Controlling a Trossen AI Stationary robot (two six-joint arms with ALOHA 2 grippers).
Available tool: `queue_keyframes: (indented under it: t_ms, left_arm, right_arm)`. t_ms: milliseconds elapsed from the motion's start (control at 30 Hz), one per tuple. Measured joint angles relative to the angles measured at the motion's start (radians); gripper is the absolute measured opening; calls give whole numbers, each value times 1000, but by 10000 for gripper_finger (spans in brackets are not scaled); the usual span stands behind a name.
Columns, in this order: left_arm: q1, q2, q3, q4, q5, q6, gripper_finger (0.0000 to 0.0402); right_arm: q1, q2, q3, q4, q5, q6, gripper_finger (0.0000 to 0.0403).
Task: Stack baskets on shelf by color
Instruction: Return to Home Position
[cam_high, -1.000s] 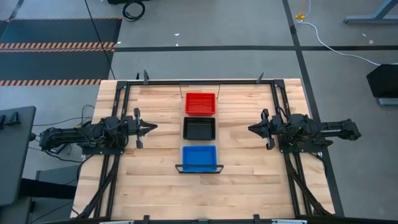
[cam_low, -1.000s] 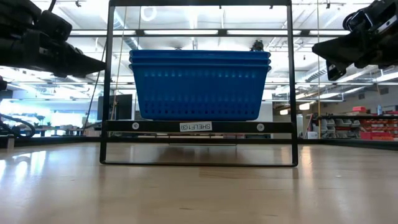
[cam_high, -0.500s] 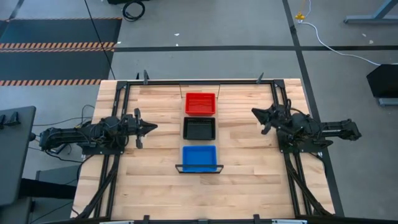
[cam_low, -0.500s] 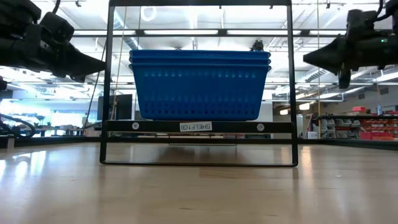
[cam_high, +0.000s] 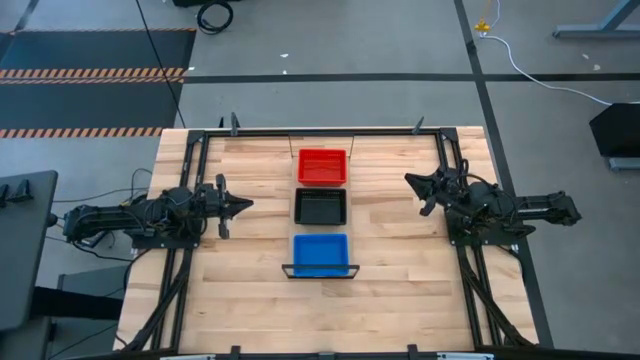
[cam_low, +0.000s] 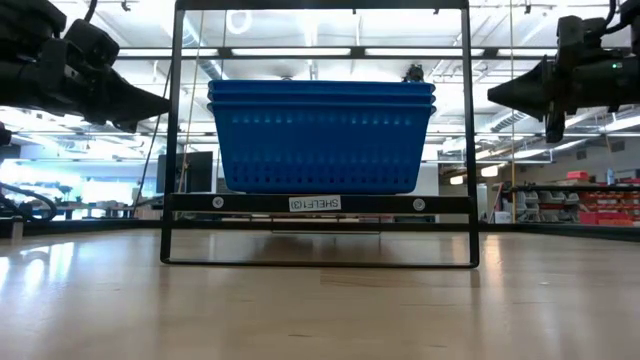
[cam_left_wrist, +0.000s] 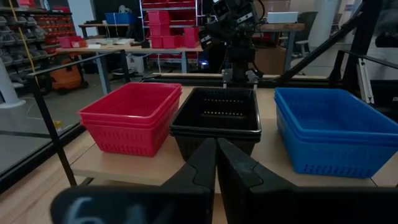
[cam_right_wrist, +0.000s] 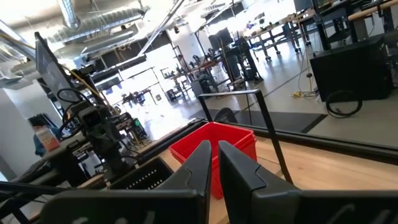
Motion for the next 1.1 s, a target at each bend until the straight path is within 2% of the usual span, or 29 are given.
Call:
queue_keyframes:
  t_ms: [233,1100]
  left_arm:
    - [0,0,0,0,0,0,29]
    - [0,0,0,0,0,0,21]
  right_arm:
    - [0,0,0,0,-2,0,34]
    - [0,0,0,0,-2,0,34]
